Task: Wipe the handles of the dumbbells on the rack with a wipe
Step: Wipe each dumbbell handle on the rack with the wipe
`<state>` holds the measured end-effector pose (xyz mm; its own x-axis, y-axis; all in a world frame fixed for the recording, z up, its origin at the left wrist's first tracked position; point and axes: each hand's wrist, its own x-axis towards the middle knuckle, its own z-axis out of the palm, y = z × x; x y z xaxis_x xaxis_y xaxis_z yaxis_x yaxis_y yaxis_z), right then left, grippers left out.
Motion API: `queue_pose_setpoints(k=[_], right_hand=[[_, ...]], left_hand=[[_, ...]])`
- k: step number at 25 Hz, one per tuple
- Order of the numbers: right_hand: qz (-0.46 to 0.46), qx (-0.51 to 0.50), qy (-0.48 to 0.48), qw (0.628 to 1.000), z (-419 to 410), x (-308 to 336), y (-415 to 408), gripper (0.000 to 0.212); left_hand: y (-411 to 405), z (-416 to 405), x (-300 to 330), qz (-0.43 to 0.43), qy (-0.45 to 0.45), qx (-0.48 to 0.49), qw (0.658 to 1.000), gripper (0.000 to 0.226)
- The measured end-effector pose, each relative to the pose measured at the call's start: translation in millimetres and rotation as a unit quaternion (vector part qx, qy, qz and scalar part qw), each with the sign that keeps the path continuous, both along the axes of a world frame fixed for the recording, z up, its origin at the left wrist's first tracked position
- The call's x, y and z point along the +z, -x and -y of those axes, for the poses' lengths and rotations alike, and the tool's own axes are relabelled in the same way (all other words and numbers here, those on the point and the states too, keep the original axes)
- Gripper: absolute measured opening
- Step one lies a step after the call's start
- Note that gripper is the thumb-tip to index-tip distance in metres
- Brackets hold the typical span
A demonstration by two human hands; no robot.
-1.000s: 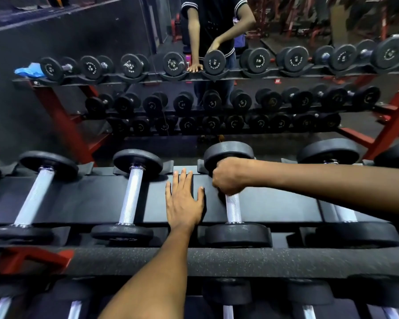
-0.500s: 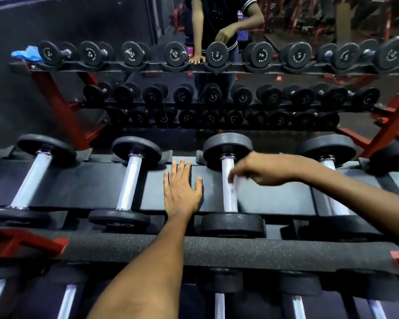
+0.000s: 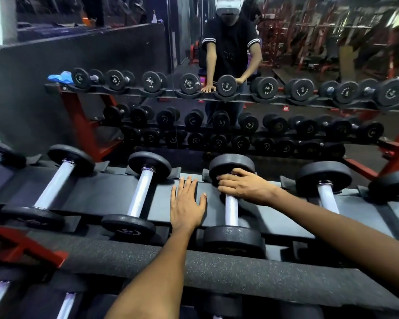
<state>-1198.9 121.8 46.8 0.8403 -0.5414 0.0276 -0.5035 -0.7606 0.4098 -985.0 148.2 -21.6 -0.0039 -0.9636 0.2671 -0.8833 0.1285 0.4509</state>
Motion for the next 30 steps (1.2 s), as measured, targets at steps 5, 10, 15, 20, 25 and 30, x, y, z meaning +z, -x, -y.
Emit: queue_pose_setpoints(k=[5,10,15,20,25,30], right_hand=[[0.192,0.007,0.046,0.980,-12,0,18,0.037],[0.564,-0.355,-0.115,0.737,-50,-25,-5,0.012],[0.729,-0.449,-0.439,0.274,-29,20,-29,0.019],[0.680,-0.470,-0.477,0.299,-22,41,-56,0.021],[0.715,-0.474,-0.452,0.244,-17,40,-68,0.009],[0.730,-0.463,-0.462,0.196,-20,37,-72,0.012]], left_hand=[[-2,-1,0,-0.010,0.001,-0.007,1.000,0.060],[-1,-1,-1,-0.012,-0.003,-0.004,1.000,0.059],[-1,-1,0,-0.009,-0.002,-0.006,1.000,0.059],[-1,1,-2,-0.012,0.008,-0.004,1.000,0.061],[-1,1,-3,-0.015,0.009,-0.007,1.000,0.063],[-1,3,-5,-0.016,0.012,-0.008,1.000,0.058]])
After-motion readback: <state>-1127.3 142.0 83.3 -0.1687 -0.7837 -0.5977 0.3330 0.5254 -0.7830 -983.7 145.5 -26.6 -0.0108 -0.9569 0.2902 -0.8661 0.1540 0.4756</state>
